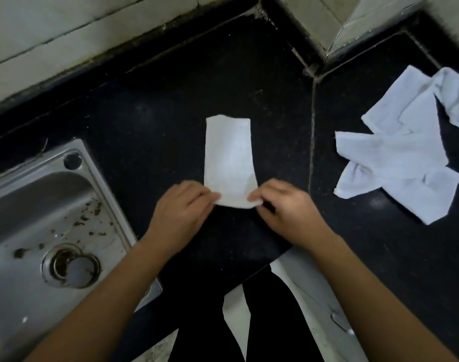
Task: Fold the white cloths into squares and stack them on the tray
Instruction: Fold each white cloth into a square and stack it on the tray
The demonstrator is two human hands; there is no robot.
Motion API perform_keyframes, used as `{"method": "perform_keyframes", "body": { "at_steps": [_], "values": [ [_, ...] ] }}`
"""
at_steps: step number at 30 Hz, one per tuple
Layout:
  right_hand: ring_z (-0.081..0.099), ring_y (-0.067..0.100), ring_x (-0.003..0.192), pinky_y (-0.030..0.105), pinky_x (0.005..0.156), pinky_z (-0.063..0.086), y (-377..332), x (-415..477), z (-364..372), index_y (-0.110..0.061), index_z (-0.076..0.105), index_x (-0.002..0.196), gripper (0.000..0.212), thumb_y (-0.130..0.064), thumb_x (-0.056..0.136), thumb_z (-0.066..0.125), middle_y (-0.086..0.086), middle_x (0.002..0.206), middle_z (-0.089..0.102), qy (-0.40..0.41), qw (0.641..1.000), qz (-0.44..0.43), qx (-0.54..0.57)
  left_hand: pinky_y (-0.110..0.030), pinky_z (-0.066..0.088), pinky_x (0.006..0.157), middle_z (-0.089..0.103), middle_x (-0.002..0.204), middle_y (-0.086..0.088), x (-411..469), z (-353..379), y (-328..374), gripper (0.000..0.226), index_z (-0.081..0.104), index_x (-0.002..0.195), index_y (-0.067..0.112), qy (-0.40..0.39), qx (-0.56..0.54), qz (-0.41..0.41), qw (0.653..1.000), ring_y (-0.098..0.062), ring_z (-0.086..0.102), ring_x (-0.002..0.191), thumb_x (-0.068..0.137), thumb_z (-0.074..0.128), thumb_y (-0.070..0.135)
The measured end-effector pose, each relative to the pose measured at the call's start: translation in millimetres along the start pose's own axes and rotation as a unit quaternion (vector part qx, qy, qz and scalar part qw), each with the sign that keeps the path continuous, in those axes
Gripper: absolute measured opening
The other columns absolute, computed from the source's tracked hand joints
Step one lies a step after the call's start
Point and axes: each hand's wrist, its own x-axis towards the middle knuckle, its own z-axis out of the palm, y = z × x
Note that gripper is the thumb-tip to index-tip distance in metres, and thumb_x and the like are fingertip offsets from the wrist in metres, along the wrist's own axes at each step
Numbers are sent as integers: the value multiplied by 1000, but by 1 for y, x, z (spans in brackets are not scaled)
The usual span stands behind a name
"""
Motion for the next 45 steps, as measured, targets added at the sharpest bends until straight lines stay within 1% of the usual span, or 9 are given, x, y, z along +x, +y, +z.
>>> {"method": "perform_keyframes", "body": {
  "at_steps": [3,10,16,24,26,30,35,39,45],
  "values": [
    [66,21,89,36,73,59,2,-35,26,-17,72,108,30,-9,79,74,0,102,68,-79,997,-1,-11,-36,49,70,70,96,-9,-47,19,9,13,74,102,7,-89,-9,30,996,-28,64,88,89,69,9],
    [63,22,89,39,74,56,6,-52,30,-15,73,104,23,-17,82,70,2,103,65,-87,995,-24,-30,-36,47,74,66,104,-7,-60,18,14,18,72,100,10,-149,-61,-11,987,-26,61,97,82,68,11],
    [47,28,131,41,96,45,8,-36,22,-22,67,99,18,-30,84,64,6,146,51,-128,986,-47,-99,-40,37,100,47,148,-13,-39,10,-4,17,64,95,18,-236,-51,15,970,-28,36,143,83,60,29],
    [49,22,129,37,98,43,14,-23,13,-24,65,89,20,-40,86,56,-1,145,54,-173,983,-38,-58,-46,36,105,53,144,-4,-22,2,-11,14,60,88,23,-280,-78,16,957,-21,42,140,85,54,35],
    [57,17,118,33,95,46,14,-11,5,-23,66,91,20,-40,85,57,-5,132,64,-149,989,-5,22,-44,43,101,64,128,3,-7,-6,-16,14,60,91,24,-281,-160,-35,946,-17,55,127,85,54,36],
    [65,-1,79,16,75,49,20,27,-7,-31,69,93,4,-29,91,71,-19,85,70,-63,966,143,207,-36,56,76,72,88,3,32,-14,-27,21,68,96,17,-215,-337,-270,876,-18,68,80,88,67,36],
    [65,-1,75,24,81,53,38,65,8,-35,72,87,3,-36,90,72,-18,76,70,4,925,272,265,-11,45,58,67,64,16,62,6,-38,5,72,86,21,-130,-377,-468,789,5,56,56,90,72,24],
    [67,0,80,22,78,53,41,77,12,-34,74,89,7,-39,91,70,-16,80,72,7,932,293,211,-17,50,67,75,84,10,69,18,-43,4,75,86,21,-100,-375,-533,752,0,67,73,87,75,25],
    [67,6,76,33,75,58,39,84,12,-33,74,91,11,-42,91,67,-13,76,71,12,933,312,177,-22,56,74,76,86,7,72,26,-42,9,77,90,17,-51,-372,-565,735,-6,71,80,86,76,25]
  ]
}}
